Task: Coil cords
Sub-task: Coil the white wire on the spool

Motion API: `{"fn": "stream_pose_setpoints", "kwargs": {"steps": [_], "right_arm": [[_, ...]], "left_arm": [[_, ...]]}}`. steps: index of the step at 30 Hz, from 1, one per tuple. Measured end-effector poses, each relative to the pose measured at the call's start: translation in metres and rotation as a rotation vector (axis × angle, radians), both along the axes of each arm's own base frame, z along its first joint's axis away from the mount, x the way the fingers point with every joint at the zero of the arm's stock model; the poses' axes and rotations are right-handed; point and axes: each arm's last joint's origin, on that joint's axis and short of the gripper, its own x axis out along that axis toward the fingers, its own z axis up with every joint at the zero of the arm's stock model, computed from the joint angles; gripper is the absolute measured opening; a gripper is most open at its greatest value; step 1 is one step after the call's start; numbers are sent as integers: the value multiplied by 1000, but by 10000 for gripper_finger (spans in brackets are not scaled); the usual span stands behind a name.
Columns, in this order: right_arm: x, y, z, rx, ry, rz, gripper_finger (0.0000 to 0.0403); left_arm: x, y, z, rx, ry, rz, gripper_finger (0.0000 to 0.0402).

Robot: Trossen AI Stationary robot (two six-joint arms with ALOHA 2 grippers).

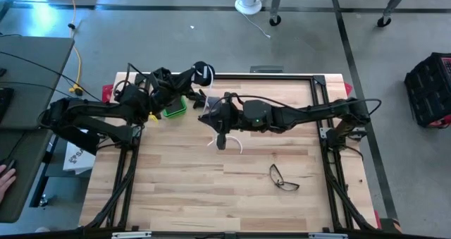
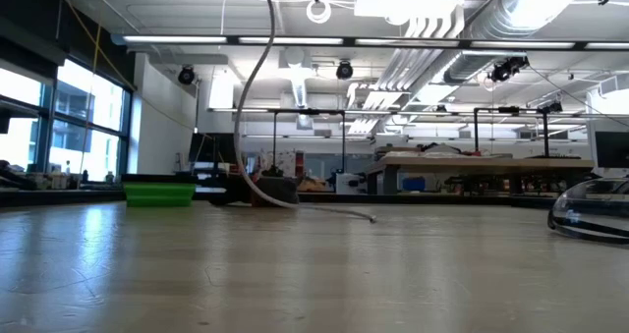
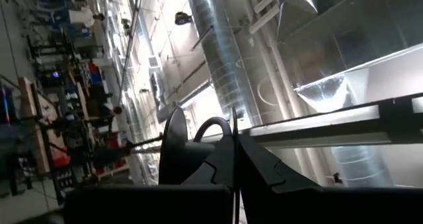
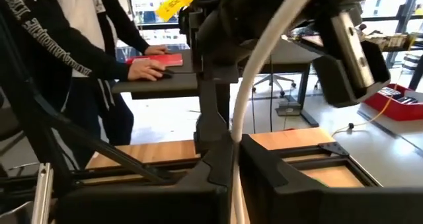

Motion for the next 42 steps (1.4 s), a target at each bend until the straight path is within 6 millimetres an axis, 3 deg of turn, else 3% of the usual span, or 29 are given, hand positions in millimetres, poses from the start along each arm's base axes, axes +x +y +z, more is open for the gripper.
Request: {"fn": "stream_pose_setpoints", "kwargs": {"steps": [12,17,24,28,42], "right_arm": [[-1,-2,-1,85,-3,-93,183],[-3,-2,4,89,-19,-86,224],[-13,-5,18,89,-55,-122,223],[-20,-7,25,-3,-50,-176,212],[-21,-8,25,-3,-45,-188,147]], "left_arm": [[-2,7,2,25,-7,56,0],[-2,5,2,81,3,16,0],[-1,4,3,102,6,0,0],[-3,4,4,100,0,4,0],[-8,4,8,94,-48,31,0]]}}
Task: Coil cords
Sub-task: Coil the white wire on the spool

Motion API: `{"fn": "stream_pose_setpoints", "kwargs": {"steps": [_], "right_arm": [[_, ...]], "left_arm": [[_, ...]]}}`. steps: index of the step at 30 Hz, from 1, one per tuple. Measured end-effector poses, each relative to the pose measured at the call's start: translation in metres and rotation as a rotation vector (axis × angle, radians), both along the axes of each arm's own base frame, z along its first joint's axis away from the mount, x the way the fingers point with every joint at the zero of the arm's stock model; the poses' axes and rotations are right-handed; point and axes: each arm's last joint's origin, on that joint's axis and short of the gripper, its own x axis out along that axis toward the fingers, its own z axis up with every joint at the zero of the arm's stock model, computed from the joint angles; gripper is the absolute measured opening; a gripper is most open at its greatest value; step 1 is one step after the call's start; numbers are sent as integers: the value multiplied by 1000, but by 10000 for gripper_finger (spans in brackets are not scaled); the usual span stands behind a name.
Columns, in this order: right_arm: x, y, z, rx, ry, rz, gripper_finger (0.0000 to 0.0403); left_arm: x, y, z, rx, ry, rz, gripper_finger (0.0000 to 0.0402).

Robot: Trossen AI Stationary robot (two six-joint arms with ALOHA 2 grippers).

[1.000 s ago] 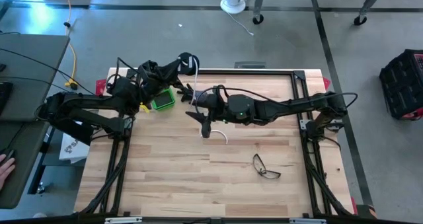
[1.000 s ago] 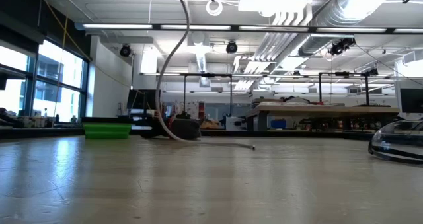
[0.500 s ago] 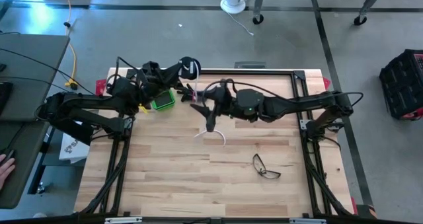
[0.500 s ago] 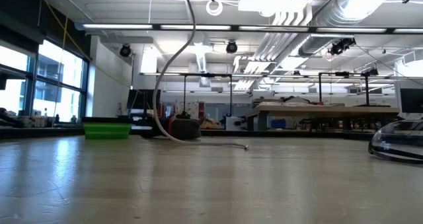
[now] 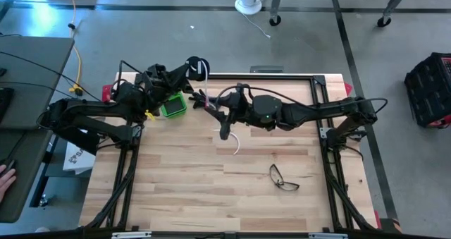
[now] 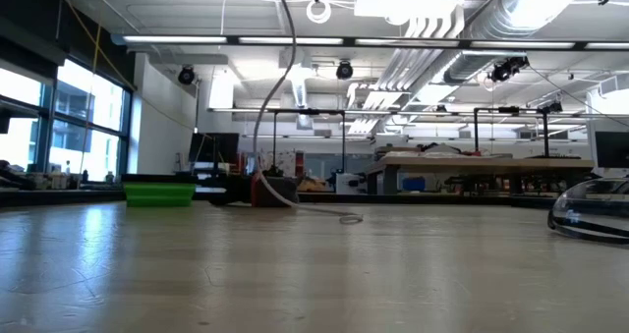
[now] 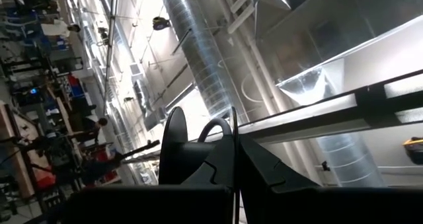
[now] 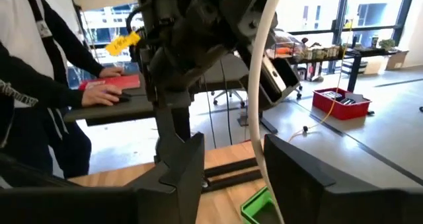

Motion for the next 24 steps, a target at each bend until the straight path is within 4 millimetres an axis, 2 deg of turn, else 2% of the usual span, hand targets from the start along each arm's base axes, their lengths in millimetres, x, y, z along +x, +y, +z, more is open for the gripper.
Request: {"fn": "stream_pose_setpoints", "kwargs": {"steps": [10,24], "right_arm": [[0,-3,-1,-17,19,-40,104],[1,-8,-3,-24,35,-21,91]], "left_arm": [[0,0,0,-1,0,1,0],[0,0,0,-2,0,2,0]]}}
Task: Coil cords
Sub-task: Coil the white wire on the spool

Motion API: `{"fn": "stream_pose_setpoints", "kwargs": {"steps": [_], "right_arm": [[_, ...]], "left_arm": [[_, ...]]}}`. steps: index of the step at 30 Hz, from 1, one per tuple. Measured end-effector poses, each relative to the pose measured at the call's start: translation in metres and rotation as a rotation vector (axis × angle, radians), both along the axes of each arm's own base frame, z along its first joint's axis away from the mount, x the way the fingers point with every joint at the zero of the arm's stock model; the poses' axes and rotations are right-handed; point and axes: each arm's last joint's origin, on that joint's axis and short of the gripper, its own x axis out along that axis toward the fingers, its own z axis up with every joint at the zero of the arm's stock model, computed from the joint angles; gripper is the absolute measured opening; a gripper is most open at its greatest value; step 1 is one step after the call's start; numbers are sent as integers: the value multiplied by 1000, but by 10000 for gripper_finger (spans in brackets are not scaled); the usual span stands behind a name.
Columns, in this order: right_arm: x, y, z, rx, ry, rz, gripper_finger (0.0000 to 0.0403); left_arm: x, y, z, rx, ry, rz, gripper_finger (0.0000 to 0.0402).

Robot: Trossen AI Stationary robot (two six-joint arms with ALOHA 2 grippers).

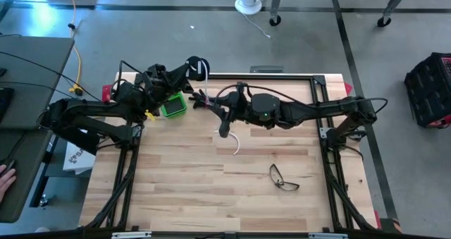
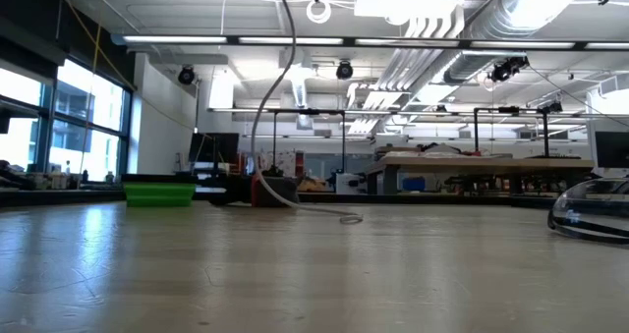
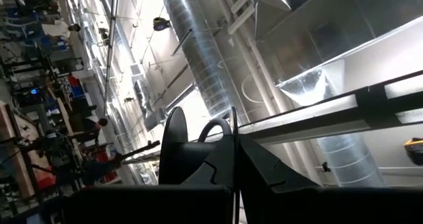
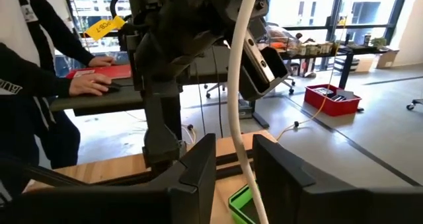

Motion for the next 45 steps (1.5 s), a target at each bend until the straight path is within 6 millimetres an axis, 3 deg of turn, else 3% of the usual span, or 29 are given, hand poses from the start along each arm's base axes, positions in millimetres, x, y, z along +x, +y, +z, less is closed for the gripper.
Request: {"fn": "stream_pose_setpoints", "kwargs": {"steps": [10,15,21,26,33,45], "right_arm": [[0,0,0,0,2,-1,51],[1,0,3,3,-34,19,6],[6,5,4,15,-92,111,2],[9,5,4,7,-131,114,1],[6,10,17,-58,-202,157,0],[18,5,27,-122,-166,204,0]], "left_arm": [[0,0,0,-1,0,1,0],[0,0,0,-2,-4,1,0],[11,-4,7,-52,-16,-108,0],[22,-12,17,-22,100,-281,0],[15,-21,26,-37,161,-346,0],[22,-36,20,-125,210,-481,0]]}}
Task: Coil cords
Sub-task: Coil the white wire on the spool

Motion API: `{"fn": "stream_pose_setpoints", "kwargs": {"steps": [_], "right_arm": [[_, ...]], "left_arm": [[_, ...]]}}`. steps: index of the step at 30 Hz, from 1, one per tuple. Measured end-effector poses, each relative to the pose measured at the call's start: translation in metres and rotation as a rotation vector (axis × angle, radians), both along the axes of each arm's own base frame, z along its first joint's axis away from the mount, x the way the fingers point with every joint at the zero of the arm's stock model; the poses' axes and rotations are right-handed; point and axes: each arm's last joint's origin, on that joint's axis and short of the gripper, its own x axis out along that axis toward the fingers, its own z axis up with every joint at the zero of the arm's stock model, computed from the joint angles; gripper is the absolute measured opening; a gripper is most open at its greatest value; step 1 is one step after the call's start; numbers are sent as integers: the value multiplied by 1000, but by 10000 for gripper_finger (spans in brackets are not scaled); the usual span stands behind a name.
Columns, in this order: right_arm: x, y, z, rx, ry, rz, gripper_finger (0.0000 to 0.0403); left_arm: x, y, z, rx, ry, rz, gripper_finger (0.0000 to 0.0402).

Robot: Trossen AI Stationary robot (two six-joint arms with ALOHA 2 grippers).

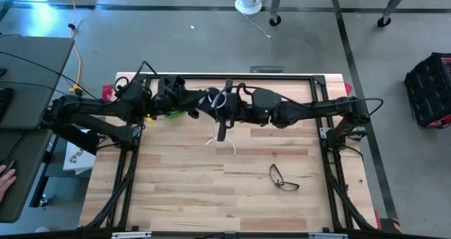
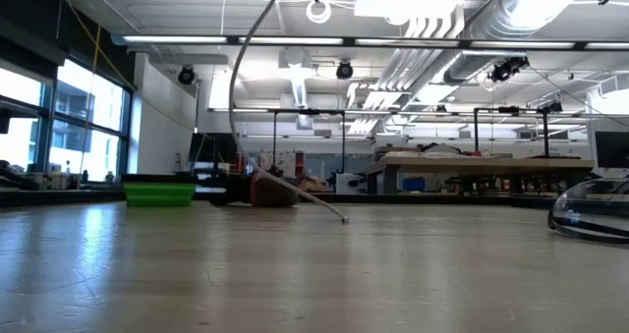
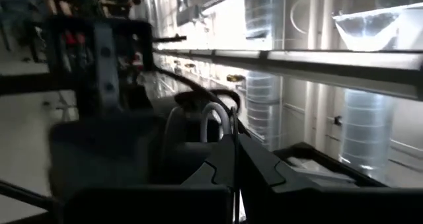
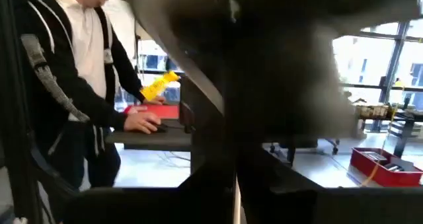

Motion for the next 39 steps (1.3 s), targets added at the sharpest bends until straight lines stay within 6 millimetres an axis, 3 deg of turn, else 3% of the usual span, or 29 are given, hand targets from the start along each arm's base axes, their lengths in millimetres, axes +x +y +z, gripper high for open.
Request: {"fn": "stream_pose_setpoints", "kwargs": {"steps": [6,11,26,39], "right_arm": [[0,-12,0,1,1,-36,0],[0,-17,1,1,-2,-48,0],[0,-25,-4,-2,48,-67,0],[0,-42,-8,8,89,-109,0]], "left_arm": [[-9,-8,4,5,-7,-50,0],[-19,-11,2,14,89,-74,0],[-63,-2,-4,125,325,5,0],[-66,-5,-19,165,474,-112,0]]}}
